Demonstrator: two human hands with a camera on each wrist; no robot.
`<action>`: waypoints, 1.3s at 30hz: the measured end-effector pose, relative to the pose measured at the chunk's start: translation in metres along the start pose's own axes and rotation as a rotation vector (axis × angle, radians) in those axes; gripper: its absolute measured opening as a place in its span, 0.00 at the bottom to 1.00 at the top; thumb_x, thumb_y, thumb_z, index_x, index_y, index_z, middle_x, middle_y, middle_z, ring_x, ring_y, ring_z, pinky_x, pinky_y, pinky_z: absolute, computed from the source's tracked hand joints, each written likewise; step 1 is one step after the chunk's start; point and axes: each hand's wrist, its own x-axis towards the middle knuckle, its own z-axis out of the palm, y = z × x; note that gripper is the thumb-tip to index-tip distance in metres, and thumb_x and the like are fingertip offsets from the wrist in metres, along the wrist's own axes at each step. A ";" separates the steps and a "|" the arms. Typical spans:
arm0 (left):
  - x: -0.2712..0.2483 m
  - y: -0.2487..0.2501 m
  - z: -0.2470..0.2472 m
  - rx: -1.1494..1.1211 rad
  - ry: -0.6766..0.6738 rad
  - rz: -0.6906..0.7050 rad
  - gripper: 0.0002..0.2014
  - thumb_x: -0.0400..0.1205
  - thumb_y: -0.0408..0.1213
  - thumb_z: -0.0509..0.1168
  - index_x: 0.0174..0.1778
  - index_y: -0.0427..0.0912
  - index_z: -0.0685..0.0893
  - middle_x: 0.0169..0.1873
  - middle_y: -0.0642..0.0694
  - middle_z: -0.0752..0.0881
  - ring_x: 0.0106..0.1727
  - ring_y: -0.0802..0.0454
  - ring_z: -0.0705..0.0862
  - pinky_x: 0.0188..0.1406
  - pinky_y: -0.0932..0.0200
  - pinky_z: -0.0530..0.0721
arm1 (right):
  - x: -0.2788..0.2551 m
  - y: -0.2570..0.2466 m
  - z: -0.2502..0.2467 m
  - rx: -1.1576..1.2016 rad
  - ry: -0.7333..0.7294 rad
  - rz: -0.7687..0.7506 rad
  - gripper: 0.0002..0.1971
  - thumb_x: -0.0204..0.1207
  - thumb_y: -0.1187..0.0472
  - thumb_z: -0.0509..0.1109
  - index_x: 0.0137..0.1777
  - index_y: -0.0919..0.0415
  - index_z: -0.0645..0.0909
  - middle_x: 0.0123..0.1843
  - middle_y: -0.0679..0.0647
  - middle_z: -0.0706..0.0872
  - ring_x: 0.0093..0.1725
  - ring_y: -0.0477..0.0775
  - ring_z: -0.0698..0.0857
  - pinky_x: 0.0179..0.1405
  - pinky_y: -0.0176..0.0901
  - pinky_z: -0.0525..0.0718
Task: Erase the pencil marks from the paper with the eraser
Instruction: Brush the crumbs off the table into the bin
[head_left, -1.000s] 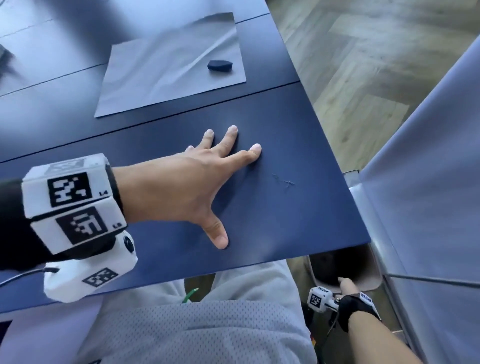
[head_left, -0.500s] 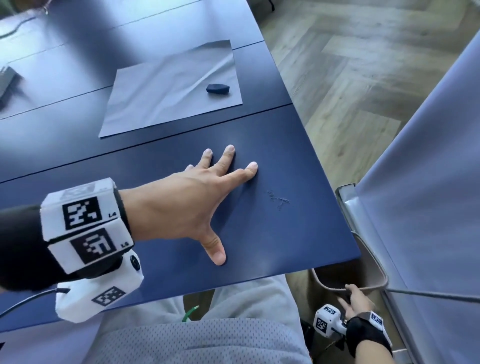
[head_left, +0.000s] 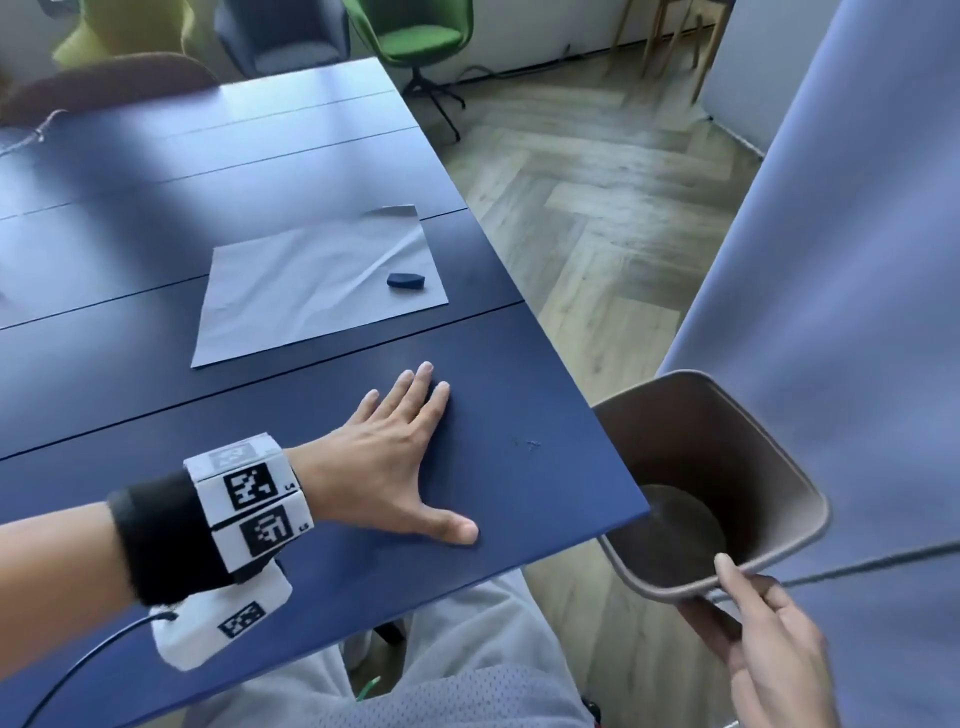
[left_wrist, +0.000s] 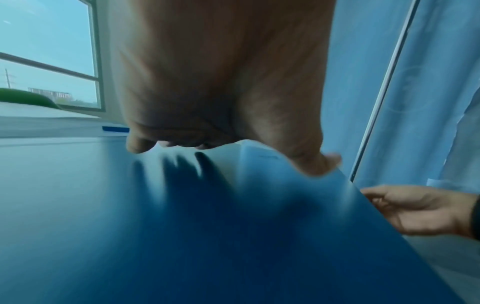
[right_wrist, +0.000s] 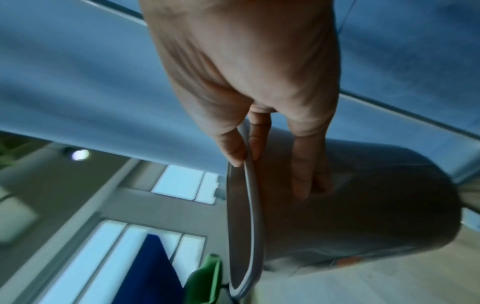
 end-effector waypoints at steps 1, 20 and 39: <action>0.000 -0.001 0.002 -0.014 0.010 -0.016 0.69 0.58 0.85 0.48 0.82 0.45 0.26 0.79 0.50 0.22 0.79 0.53 0.22 0.82 0.51 0.32 | -0.012 -0.003 0.000 0.001 0.010 -0.018 0.13 0.77 0.66 0.70 0.33 0.66 0.75 0.23 0.53 0.85 0.28 0.51 0.86 0.34 0.45 0.90; 0.028 0.119 0.012 0.040 0.256 0.390 0.53 0.75 0.77 0.37 0.84 0.40 0.32 0.83 0.44 0.29 0.82 0.53 0.26 0.82 0.49 0.32 | -0.074 0.010 0.005 0.121 -0.011 0.035 0.09 0.75 0.72 0.71 0.39 0.78 0.75 0.31 0.68 0.84 0.28 0.56 0.87 0.23 0.40 0.88; 0.045 0.077 0.007 0.065 0.254 0.277 0.51 0.71 0.73 0.28 0.84 0.42 0.31 0.82 0.46 0.27 0.81 0.55 0.25 0.82 0.52 0.31 | -0.078 0.020 0.006 0.121 -0.063 0.044 0.32 0.39 0.44 0.89 0.28 0.68 0.78 0.33 0.70 0.87 0.28 0.52 0.87 0.27 0.43 0.88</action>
